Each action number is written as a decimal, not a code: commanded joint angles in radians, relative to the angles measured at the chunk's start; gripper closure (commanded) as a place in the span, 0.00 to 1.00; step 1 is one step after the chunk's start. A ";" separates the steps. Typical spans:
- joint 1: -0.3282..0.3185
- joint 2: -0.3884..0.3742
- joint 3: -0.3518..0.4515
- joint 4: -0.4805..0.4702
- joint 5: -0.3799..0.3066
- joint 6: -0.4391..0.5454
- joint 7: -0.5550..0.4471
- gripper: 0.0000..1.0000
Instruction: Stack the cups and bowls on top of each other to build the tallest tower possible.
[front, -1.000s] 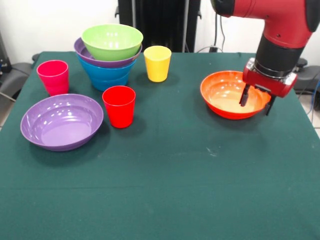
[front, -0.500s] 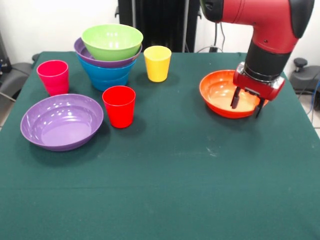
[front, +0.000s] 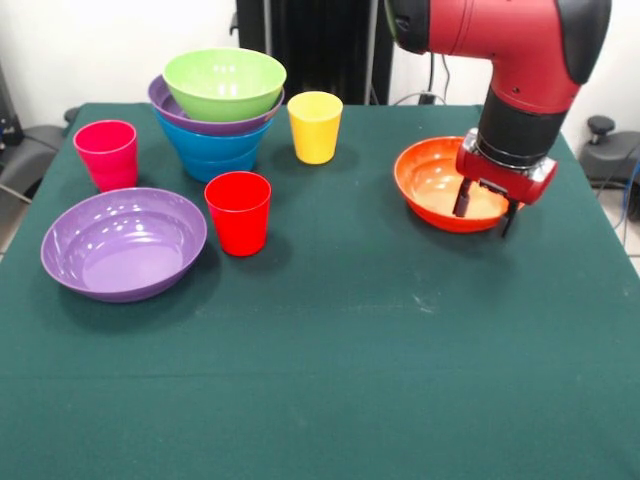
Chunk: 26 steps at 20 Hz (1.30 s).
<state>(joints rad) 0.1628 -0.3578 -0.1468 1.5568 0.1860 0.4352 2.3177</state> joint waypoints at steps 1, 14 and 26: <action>0.012 0.045 0.071 0.009 0.025 -0.049 0.144 0.00; 0.005 0.044 0.058 -0.022 0.011 -0.013 0.107 1.00; -0.164 -0.242 0.123 0.078 -0.025 0.283 -0.092 1.00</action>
<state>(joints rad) 0.0707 -0.4836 -0.1397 1.5874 0.1856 0.5768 2.3179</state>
